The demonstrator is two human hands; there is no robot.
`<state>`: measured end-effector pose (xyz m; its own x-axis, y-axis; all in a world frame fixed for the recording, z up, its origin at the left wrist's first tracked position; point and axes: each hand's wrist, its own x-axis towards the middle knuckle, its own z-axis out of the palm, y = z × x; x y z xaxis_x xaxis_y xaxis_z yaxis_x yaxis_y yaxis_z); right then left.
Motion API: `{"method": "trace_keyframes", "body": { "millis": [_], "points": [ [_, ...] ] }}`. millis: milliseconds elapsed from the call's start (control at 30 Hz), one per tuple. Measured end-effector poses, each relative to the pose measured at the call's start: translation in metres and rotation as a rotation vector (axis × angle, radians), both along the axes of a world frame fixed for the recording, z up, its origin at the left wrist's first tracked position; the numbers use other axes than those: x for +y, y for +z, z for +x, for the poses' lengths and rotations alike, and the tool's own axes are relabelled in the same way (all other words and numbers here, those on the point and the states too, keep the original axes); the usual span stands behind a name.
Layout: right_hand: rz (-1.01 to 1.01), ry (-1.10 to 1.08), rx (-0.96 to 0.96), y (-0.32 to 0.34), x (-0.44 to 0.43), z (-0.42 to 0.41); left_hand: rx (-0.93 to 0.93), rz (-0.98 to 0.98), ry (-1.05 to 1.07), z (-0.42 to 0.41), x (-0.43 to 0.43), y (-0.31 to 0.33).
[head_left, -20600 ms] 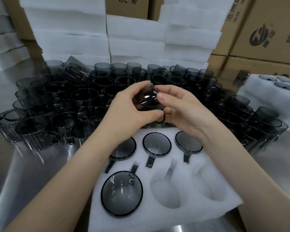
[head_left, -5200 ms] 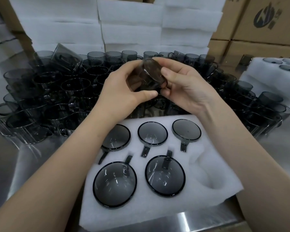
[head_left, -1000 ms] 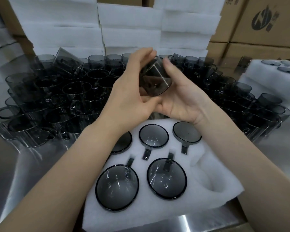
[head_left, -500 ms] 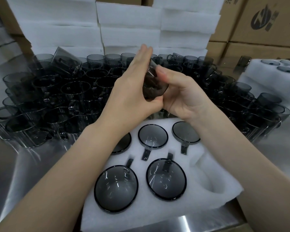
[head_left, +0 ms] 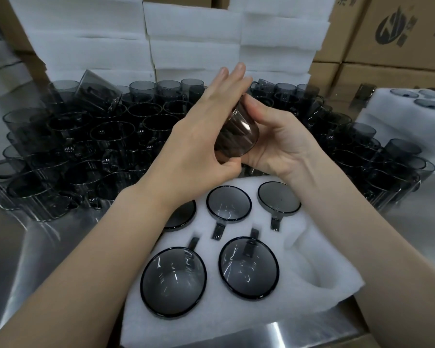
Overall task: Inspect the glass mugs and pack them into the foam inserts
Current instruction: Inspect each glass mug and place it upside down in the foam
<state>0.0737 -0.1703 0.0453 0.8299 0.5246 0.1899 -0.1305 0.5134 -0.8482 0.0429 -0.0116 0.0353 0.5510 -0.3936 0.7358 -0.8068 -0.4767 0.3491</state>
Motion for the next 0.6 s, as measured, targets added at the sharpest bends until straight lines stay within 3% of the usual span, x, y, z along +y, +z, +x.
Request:
{"method": "trace_keyframes", "body": {
  "millis": [200, 300, 433, 600],
  "points": [
    [-0.034, -0.1, 0.007, 0.0, 0.003, -0.002, -0.004, 0.049, -0.029, 0.001, -0.002, -0.002],
    [-0.016, -0.193, -0.015, 0.002, 0.007, -0.001, 0.128, 0.0, 0.014, 0.005, 0.0, -0.004],
    [-0.031, -0.334, -0.094, 0.001, 0.007, -0.002, 0.446, -0.31, 0.005, 0.005, -0.002, -0.002],
    [-0.109, -0.388, -0.219, 0.002, 0.01, -0.007, 0.537, -0.629, -0.181, 0.012, 0.006, -0.003]
  ]
}}
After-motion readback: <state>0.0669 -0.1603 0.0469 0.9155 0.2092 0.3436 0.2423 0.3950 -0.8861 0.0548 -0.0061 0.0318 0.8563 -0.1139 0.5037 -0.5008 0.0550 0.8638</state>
